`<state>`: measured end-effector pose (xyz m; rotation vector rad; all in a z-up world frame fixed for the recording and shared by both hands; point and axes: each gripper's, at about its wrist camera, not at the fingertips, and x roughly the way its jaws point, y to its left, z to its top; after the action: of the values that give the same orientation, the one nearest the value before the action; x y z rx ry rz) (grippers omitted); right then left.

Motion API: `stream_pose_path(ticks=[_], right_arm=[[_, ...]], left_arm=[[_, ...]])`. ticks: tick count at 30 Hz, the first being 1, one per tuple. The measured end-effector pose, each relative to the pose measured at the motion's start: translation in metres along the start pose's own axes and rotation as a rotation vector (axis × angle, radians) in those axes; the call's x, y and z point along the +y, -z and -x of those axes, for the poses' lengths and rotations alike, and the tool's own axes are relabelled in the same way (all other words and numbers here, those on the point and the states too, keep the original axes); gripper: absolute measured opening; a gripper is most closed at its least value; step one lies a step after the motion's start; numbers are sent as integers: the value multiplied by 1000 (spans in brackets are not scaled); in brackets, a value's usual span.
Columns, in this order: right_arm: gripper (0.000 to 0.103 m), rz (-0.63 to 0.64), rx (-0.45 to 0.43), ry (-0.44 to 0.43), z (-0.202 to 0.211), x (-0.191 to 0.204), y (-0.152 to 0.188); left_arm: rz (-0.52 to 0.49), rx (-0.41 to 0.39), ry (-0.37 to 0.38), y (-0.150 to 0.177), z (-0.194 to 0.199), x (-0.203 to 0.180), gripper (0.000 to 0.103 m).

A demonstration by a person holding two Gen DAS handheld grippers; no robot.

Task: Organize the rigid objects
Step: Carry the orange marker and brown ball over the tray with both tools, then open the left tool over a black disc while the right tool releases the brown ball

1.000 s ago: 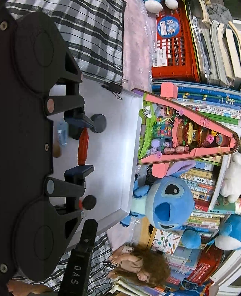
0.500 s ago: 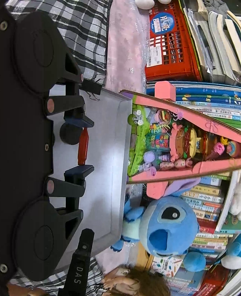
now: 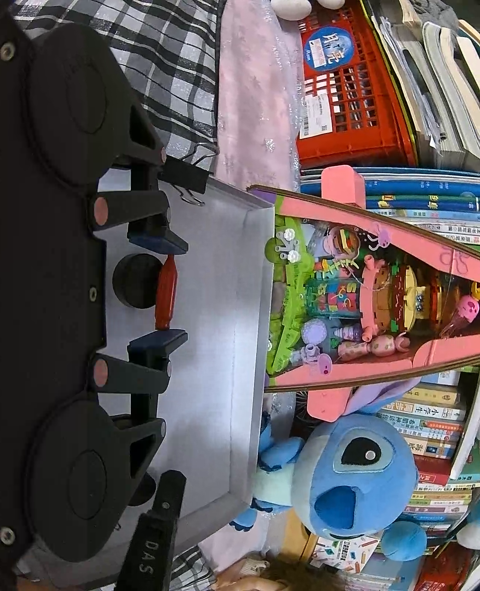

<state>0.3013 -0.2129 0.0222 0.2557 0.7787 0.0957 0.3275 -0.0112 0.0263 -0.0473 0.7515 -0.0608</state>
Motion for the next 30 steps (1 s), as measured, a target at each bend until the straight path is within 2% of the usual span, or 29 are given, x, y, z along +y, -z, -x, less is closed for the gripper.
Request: stream_pose_path(ticks=[10, 13, 16, 17, 18, 19, 20, 23, 25, 30], right_arm=[[21, -6, 2, -4, -4, -2, 4], [25, -7, -3, -6, -4, -3, 5], [27, 3, -14, -4, -3, -1, 7], [30, 4, -15, -1, -2, -1, 7], [39, 3, -18, -2, -1, -1, 8], [45, -1, -25, -10, 2, -3, 8], [46, -7, -33, -20, 5, -5, 9], [51, -9, -50, -35, 13, -9, 10], [60, -8, -65, -46, 20, -11, 12], [74, 5, -93, -90, 41, -12, 17]], left_arm=[[13, 14, -4, 3, -5, 2, 42], [10, 13, -7, 3, -4, 2, 42], [14, 9, -9, 3, 0, 2, 48], [19, 5, -6, 4, 3, 2, 55], [25, -2, -2, 5, 8, 3, 65], [24, -13, 8, 5, 13, 4, 70], [16, -32, 23, 6, 20, 5, 78], [-3, -59, 38, 8, 37, 7, 82], [5, -65, 48, 11, 47, 9, 84], [21, -86, 78, 25, 74, 15, 88]])
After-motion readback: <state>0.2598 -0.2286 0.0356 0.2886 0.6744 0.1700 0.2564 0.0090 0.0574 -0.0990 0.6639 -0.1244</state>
